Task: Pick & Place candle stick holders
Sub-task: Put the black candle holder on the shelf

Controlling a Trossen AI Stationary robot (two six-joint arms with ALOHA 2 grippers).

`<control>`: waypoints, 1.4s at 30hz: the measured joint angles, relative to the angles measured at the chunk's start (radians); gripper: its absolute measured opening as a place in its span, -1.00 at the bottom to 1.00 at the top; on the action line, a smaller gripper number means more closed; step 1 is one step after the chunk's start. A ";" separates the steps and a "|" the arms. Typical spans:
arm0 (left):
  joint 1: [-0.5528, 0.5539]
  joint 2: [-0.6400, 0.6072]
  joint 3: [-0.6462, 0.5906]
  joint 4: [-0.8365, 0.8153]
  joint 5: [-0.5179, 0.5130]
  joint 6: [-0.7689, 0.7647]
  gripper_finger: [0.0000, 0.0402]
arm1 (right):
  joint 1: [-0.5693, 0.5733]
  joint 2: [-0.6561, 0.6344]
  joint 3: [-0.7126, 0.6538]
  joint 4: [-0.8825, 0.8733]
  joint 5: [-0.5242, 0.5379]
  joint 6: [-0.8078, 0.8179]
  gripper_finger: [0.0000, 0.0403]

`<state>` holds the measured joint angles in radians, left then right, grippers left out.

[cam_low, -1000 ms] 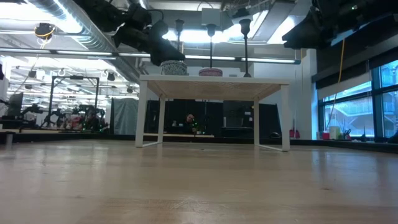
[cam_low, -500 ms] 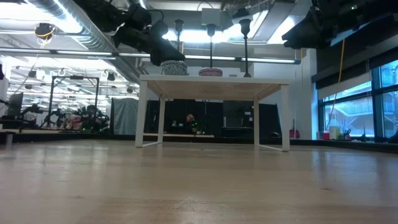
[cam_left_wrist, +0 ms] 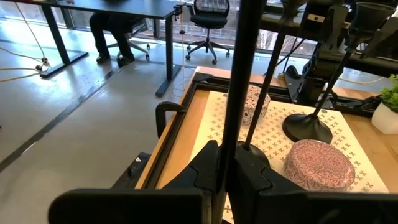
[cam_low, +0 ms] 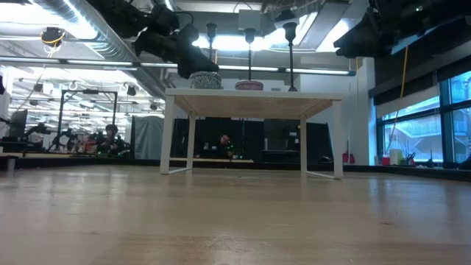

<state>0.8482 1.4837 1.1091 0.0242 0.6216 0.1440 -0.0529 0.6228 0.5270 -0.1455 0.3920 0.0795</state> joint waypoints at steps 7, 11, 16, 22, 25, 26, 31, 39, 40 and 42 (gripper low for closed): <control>0.000 0.000 -0.001 0.000 0.005 -0.003 -0.89 | 0.000 0.000 0.000 0.000 0.000 0.001 0.00; -0.003 0.000 -0.004 -0.014 0.006 -0.006 -0.84 | 0.000 0.000 0.000 0.000 0.000 0.001 0.00; -0.004 0.000 -0.004 -0.012 0.010 -0.007 -0.79 | 0.000 0.000 0.000 -0.001 0.000 0.002 0.00; -0.004 0.000 -0.004 -0.011 0.010 -0.006 -0.75 | 0.000 0.000 0.000 -0.001 0.000 0.001 0.00; -0.004 0.000 -0.003 -0.008 0.010 -0.015 -0.70 | 0.000 0.000 0.000 -0.001 0.000 0.002 0.00; -0.004 0.000 -0.003 -0.008 0.010 -0.019 -0.68 | 0.000 0.000 0.000 -0.001 0.000 0.002 0.00; -0.004 0.000 -0.003 -0.007 0.011 -0.029 -0.56 | 0.000 0.000 0.000 0.000 0.000 0.002 0.00; -0.004 0.000 -0.002 -0.007 0.012 -0.046 -0.38 | 0.000 0.000 0.000 -0.001 -0.001 0.002 0.00; -0.004 0.000 -0.002 -0.007 0.012 -0.048 -0.37 | 0.000 0.000 0.000 0.000 -0.001 0.002 0.00; -0.004 0.000 -0.002 -0.007 0.012 -0.055 -0.35 | 0.000 0.000 0.000 -0.001 -0.001 0.002 0.00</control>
<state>0.8440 1.4837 1.1072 0.0170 0.6341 0.0886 -0.0528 0.6228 0.5270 -0.1462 0.3909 0.0817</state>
